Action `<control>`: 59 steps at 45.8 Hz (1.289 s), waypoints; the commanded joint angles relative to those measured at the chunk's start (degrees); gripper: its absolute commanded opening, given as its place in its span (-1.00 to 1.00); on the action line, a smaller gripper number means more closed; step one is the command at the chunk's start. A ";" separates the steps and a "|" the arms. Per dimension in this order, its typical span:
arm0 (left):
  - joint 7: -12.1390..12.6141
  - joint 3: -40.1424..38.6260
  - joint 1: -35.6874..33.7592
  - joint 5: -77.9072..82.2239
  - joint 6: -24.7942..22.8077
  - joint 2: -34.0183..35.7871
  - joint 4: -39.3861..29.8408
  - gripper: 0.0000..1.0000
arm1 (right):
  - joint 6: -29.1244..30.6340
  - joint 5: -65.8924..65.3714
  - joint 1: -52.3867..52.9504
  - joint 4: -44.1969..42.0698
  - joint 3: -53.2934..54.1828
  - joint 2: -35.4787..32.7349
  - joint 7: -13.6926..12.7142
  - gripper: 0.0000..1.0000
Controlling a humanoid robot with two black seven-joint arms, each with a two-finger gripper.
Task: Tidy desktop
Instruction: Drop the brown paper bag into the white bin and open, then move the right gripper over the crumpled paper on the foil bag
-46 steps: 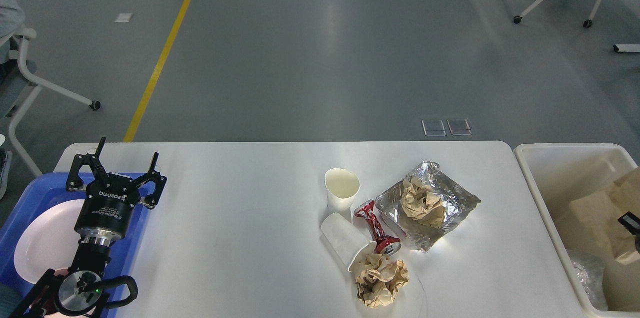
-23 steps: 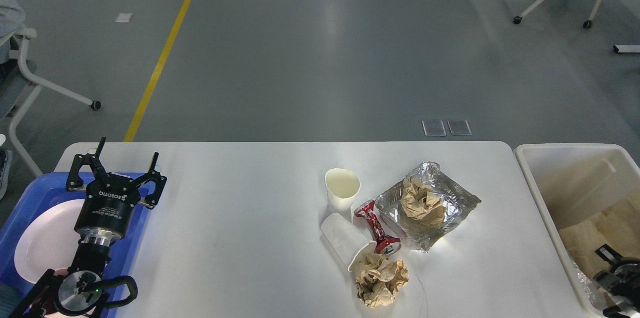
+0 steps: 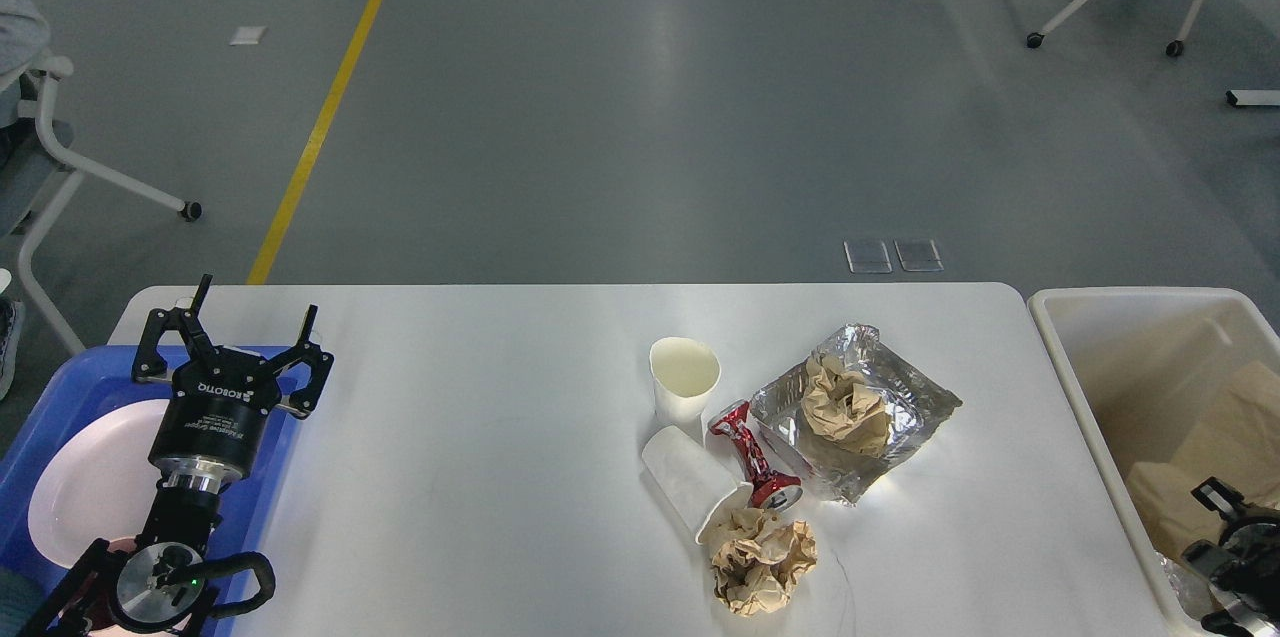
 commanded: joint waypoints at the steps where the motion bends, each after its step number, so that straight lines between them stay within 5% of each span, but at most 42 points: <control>1: 0.00 0.08 0.00 0.00 0.02 0.00 0.00 0.93 | -0.06 -0.30 -0.10 0.21 0.05 -0.02 0.01 1.00; 17: 0.00 -0.01 0.00 0.00 0.02 0.00 0.00 0.93 | 1.34 -0.65 1.66 1.79 -0.21 -1.07 0.10 1.00; 28: 0.00 -0.01 0.00 0.00 0.02 0.00 0.00 0.93 | 7.84 -10.92 15.18 12.68 -1.00 -7.22 -0.07 1.00; 41: 0.09 -0.01 0.00 0.00 0.02 0.00 0.00 0.93 | 25.15 -24.03 42.42 31.23 -8.90 -13.73 -0.08 1.00; 59: 0.09 0.08 0.00 0.00 0.02 0.00 0.00 0.93 | 58.02 -23.59 81.27 49.86 -24.12 -4.78 -0.16 1.00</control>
